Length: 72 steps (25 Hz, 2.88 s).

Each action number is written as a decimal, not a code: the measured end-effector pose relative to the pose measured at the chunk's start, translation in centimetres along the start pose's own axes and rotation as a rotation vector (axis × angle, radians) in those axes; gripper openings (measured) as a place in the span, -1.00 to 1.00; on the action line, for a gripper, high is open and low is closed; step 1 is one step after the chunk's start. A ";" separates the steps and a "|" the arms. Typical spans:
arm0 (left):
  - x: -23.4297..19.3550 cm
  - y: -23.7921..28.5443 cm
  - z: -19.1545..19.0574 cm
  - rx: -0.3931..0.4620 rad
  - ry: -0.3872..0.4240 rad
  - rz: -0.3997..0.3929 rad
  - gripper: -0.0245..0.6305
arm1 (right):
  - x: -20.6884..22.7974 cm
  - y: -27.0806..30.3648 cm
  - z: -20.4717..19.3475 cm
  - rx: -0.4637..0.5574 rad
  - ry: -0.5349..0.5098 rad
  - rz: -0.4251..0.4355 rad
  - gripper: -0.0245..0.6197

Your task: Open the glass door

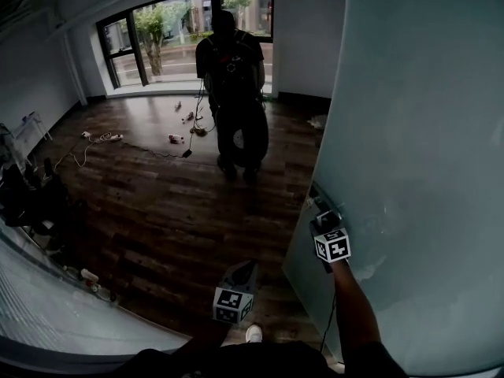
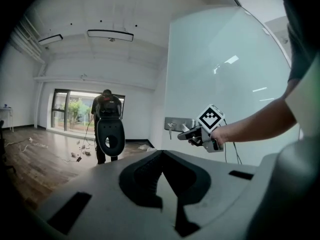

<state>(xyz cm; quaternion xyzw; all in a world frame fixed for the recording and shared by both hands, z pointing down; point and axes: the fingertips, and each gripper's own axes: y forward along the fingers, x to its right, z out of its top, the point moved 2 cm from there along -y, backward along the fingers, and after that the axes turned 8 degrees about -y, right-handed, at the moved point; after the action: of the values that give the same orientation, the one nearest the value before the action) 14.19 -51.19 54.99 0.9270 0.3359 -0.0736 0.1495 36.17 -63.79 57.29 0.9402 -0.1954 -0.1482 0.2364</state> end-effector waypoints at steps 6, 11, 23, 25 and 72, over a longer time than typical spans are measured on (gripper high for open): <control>-0.3 1.7 0.0 -0.034 -0.009 0.015 -0.91 | 8.0 -0.5 -0.9 -0.026 0.063 -0.069 -0.87; -0.2 3.7 -0.1 -0.049 -0.007 0.057 -0.91 | 14.6 -1.1 -2.7 -0.064 0.104 -0.127 -0.87; 4.1 10.5 0.5 -0.068 -0.012 0.055 -0.91 | 27.2 -3.0 -7.1 -0.157 0.225 -0.158 -0.87; 4.7 11.5 0.3 -0.069 -0.023 0.057 -0.91 | 28.5 -3.2 -7.8 -0.163 0.232 -0.170 -0.87; 6.4 -15.0 -3.6 0.046 -0.013 0.022 -0.91 | -17.1 -30.9 -5.9 0.221 0.072 -0.423 -0.87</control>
<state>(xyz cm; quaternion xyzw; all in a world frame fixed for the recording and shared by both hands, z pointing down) 9.54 -35.21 53.41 0.9333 0.3231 -0.0858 0.1313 32.52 -28.96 49.89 0.9851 -0.0008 -0.1384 0.1026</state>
